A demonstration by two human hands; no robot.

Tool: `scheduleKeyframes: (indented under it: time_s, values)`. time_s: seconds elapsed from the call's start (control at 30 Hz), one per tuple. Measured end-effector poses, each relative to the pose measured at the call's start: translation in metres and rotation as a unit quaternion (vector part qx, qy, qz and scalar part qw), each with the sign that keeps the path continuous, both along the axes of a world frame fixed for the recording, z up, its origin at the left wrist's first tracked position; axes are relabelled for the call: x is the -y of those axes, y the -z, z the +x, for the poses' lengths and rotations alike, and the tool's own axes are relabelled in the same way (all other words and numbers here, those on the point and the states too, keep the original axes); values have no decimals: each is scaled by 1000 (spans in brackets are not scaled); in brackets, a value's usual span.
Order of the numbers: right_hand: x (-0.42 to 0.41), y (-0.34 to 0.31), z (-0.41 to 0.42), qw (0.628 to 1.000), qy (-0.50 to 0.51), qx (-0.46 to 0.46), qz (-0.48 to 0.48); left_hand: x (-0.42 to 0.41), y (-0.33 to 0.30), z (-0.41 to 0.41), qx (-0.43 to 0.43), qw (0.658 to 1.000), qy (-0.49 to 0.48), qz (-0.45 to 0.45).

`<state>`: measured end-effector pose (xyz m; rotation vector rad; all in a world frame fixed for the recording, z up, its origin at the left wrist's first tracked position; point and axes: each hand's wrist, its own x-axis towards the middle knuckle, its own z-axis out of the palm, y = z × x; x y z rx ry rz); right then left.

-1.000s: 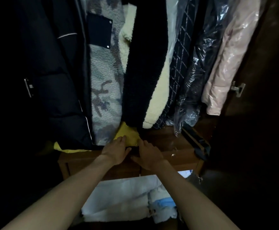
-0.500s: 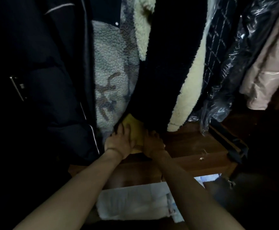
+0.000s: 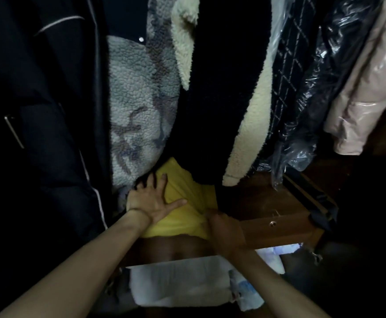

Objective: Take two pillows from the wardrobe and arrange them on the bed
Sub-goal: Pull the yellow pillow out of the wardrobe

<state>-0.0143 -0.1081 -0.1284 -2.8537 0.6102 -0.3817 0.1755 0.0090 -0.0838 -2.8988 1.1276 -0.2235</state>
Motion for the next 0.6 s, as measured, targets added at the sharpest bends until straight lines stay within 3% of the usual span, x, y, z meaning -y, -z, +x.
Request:
scheduleKeyframes:
  time_s: [0.1, 0.23, 0.37, 0.47, 0.6]
  values:
    - [-23, 7, -30, 997, -68, 32, -19, -7, 7, -4, 4, 1000, 9, 9]
    - [-15, -6, -20, 990, -119, -15, 76, -15, 20, -11, -2, 999, 33, 27]
    - [0, -20, 20, 988, -95, 41, 112, -15, 28, -11, 32, 999, 21, 22]
    - [9, -12, 58, 993, -34, 103, 53, -15, 36, -11, 91, 994, 50, 34]
    - [32, 11, 97, 999, 8, 28, 31, -11, 52, -11, 148, 983, 100, 32]
